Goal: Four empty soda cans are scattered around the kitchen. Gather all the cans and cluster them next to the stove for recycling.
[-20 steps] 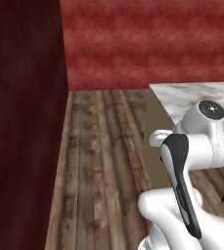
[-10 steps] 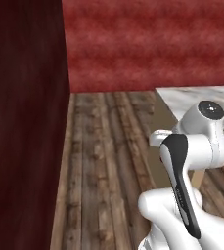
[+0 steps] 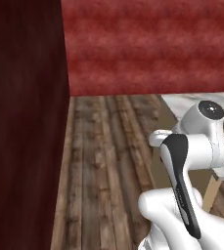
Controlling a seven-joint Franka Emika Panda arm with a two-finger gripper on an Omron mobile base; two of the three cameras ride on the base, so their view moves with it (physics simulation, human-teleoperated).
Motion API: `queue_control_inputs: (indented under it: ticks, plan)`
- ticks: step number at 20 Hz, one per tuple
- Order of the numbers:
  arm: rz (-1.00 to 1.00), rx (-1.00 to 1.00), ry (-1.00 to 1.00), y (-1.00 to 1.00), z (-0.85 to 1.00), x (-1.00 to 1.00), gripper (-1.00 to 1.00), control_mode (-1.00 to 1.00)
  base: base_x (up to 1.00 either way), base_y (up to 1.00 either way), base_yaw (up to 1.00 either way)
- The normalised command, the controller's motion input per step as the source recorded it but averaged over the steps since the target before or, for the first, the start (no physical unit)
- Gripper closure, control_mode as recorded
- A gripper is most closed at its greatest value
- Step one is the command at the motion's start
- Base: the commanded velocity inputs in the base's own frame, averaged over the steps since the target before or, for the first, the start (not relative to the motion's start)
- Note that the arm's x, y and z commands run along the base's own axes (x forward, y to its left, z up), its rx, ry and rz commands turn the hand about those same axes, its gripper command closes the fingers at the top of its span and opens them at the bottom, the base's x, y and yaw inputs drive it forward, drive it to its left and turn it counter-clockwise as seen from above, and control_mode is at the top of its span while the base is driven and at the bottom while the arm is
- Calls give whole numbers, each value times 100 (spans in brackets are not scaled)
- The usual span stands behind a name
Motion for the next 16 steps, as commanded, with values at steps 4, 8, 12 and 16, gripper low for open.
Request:
queue_control_inputs:
  ticks: [4, 8, 12, 16]
  plan:
    - [0, 0, 0, 0, 0, 0, 100, 100, 58, 21, 0]
    - [0, 0, 0, 0, 0, 0, 100, 100, 61, 25, 0]
    - [0, 0, 0, 0, 0, 0, 100, 100, 60, 24, 0]
    - [0, 0, 0, 0, 0, 0, 100, 100, 60, 23, 0]
